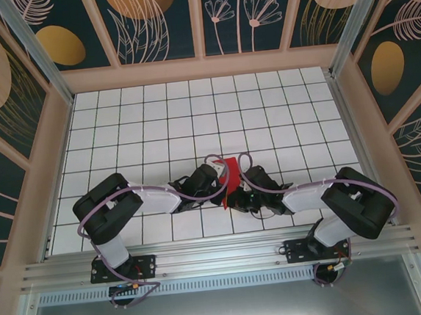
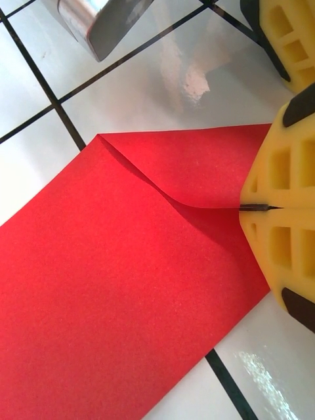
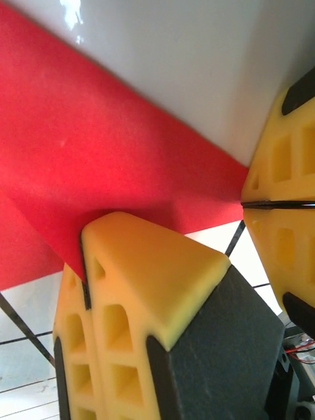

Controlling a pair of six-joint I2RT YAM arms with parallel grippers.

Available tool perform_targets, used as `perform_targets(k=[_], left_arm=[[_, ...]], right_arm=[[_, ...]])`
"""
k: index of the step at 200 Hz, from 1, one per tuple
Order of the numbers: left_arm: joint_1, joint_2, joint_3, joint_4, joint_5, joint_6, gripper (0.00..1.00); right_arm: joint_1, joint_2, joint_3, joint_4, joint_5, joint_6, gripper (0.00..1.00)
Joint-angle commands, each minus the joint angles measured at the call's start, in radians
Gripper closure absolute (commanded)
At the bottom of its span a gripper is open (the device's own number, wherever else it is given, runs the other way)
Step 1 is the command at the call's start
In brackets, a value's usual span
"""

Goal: Fold a paper plane with a square sheet of paper (pick it up from the middle)
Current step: Third fold the triangle at the center of the table.

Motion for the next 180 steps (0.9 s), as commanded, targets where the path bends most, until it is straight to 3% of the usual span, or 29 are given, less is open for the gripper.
perform_targets(k=[1,92,145,180], left_arm=[[0.003,-0.004,-0.011,-0.011,0.008,-0.013,0.98],[0.004,-0.006,-0.006,-0.012,0.008,-0.015,0.98],[0.002,-0.007,-0.003,-0.023,0.003,-0.01,0.99],[0.003,-0.005,-0.001,-0.022,0.005,-0.012,0.99]], right_arm=[[0.018,-0.043,0.016,-0.017,0.03,0.013,0.89],[0.049,0.081,0.01,0.049,0.041,0.047,0.9],[0.061,-0.005,0.029,0.001,0.048,0.039,0.89],[0.076,0.033,0.032,-0.003,0.061,0.051,0.89]])
